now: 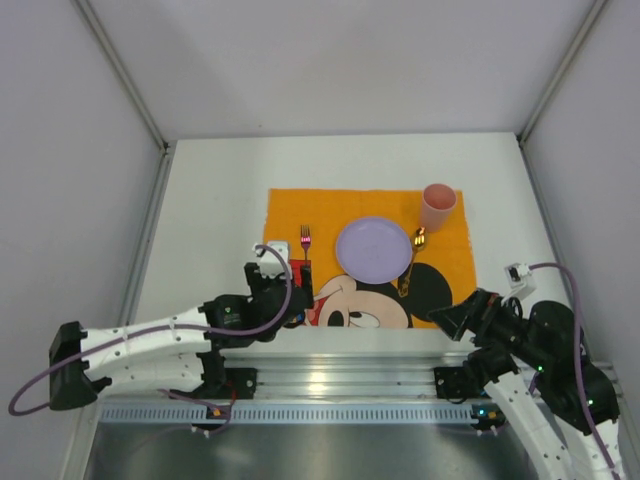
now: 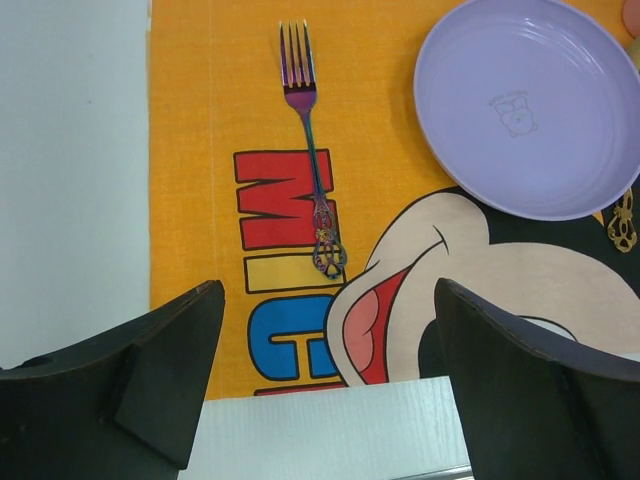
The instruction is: Set the dinner table for one person
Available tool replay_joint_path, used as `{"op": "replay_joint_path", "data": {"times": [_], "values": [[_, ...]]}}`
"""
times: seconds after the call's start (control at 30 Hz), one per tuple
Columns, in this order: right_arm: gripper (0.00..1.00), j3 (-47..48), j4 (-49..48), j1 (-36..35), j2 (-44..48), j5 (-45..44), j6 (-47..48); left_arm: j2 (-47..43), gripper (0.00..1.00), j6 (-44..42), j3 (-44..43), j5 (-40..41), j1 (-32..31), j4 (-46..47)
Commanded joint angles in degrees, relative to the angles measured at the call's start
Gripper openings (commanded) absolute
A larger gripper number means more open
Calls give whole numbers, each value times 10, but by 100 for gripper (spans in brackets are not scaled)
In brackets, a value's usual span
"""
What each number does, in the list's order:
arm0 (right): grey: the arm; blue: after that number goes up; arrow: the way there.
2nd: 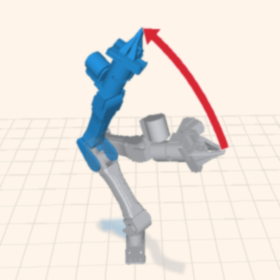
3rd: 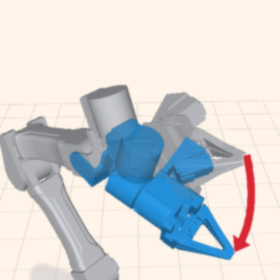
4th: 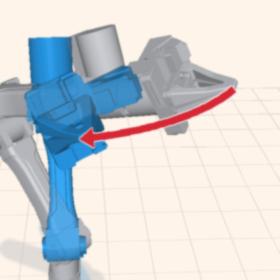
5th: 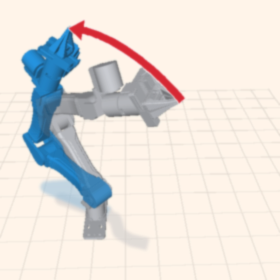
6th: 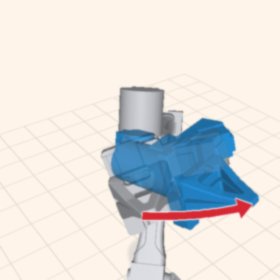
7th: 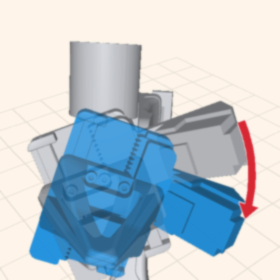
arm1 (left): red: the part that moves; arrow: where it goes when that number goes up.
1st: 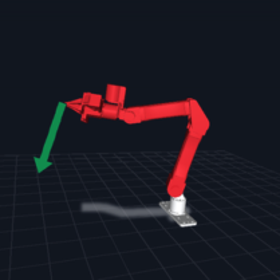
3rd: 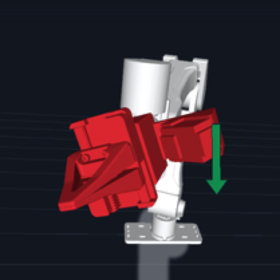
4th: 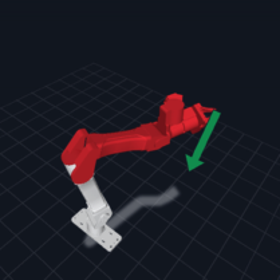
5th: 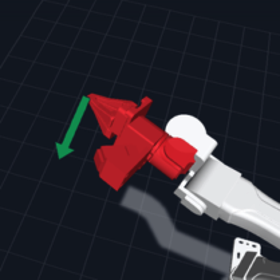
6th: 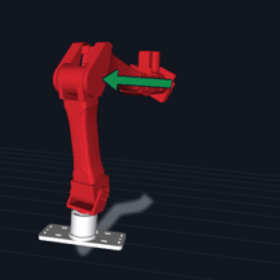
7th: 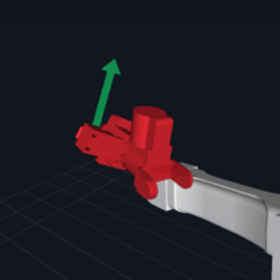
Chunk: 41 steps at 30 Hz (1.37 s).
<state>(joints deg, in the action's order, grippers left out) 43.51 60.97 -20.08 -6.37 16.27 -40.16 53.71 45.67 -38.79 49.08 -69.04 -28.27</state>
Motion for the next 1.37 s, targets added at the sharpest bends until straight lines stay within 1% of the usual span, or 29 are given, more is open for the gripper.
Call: {"op": "replay_joint_path", "data": {"times": [0.0,0.03,0.07,0.1,0.17,0.3,0.47,0.63,0.73,0.87,1.03,1.1,1.3,1.33], "values": [[100,0,-12,7,4,-1,0,-11,91,-22,-27,44,-26,20],[100,-1,-14,6,2,1,2,-23,91,-36,-26,35,-33,43],[100,-2,-16,7,1,2,3,-27,91,-54,-27,25,-49,47],[100,-4,-19,6,-5,3,5,-33,90,-61,-29,1,-55,51],[100,-5,-27,7,-9,3,9,-32,90,-72,-39,-18,-72,44],[100,-12,-44,6,-24,9,12,-19,89,-51,-67,-35,-85,-9],[100,-17,-66,7,-49,16,22,-12,89,5,-103,-64,-84,-76],[100,-10,-76,7,-75,17,37,-9,89,34,-121,-100,-84,-113],[100,-4,-84,7,-78,9,38,-20,89,35,-124,-109,-85,-119],[100,-1,-89,6,-86,7,34,-32,91,14,-127,-120,-84,-122],[100,8,-104,7,-87,14,32,-19,95,18,-149,-132,-84,-162],[100,8,-111,7,-85,13,30,-21,95,15,-150,-134,-84,-169],[100,8,-119,7,-100,3,25,-40,95,-34,-142,-123,-84,-133],[100,12,-118,7,-102,-3,24,-40,95,-56,-138,-119,-84,-126]]}}
